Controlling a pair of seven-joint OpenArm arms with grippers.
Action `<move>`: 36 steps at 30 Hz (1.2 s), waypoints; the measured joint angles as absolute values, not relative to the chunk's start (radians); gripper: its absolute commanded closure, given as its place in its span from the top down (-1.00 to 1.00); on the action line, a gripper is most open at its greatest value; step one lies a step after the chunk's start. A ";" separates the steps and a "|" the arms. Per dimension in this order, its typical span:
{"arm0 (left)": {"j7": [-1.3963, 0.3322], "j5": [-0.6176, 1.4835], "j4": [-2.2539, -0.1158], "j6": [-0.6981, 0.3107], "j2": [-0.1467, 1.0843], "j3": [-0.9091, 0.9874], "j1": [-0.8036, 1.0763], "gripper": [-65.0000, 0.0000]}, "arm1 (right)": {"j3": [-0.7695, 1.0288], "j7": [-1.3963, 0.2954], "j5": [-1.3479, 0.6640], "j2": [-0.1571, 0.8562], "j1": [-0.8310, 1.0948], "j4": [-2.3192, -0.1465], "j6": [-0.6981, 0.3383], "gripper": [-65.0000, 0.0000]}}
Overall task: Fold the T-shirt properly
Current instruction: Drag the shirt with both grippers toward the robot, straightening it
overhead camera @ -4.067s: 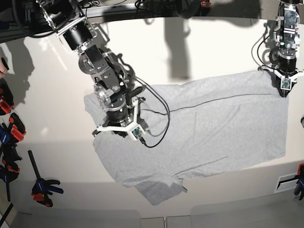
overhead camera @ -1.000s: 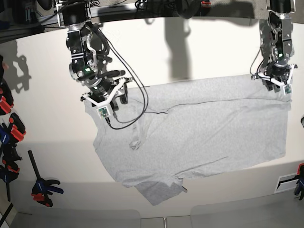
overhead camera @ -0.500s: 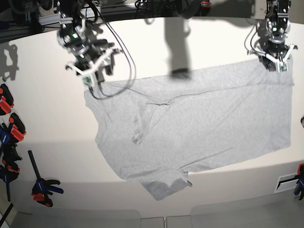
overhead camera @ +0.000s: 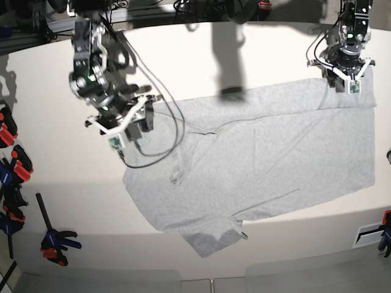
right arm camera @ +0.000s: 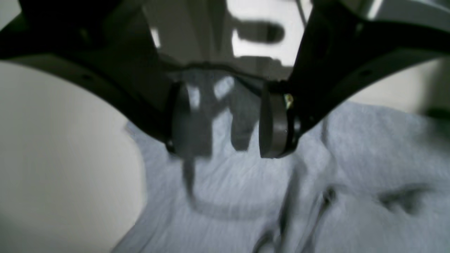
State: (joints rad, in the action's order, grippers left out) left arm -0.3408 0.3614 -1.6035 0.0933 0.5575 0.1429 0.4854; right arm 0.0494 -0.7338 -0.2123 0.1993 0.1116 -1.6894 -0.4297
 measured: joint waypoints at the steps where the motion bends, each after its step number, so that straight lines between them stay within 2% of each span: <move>1: -0.341 0.361 -1.604 0.093 0.557 0.143 0.484 -0.38 | 0.044 -0.755 -0.210 0.200 0.087 -1.658 -0.427 -0.09; 8: -0.391 0.361 -1.603 0.094 0.560 0.143 0.478 -0.38 | 0.035 -0.705 -0.158 0.202 0.004 -1.434 -0.424 -0.09; 14: -0.402 0.364 -1.604 0.094 0.560 0.171 0.476 -0.38 | 0.035 -0.680 -0.150 0.202 0.000 -1.402 -0.426 -0.09; 17: -0.409 0.433 -1.603 0.093 0.560 0.235 0.450 -0.38 | 0.035 -0.678 -0.150 0.202 0.000 -1.402 -0.427 -0.09; 21: -0.450 0.506 -1.548 -0.022 0.565 0.275 0.387 -0.38 | 0.036 -0.678 -0.150 0.202 0.000 -1.402 -0.427 -0.09; 25: -0.438 0.547 -1.390 -0.059 0.542 0.276 0.335 -0.38 | 0.036 -0.682 -0.154 0.202 0.000 -1.402 -0.427 -0.09; 30: -0.561 0.640 -1.264 -0.158 0.564 0.290 0.242 -0.38 | 0.036 -0.751 -0.157 0.202 0.000 -1.402 -0.428 -0.09; 36: -0.566 0.670 -1.277 -0.170 0.562 0.294 0.257 -0.38 | 0.036 -0.743 -0.159 0.214 0.025 -1.405 -0.428 -0.09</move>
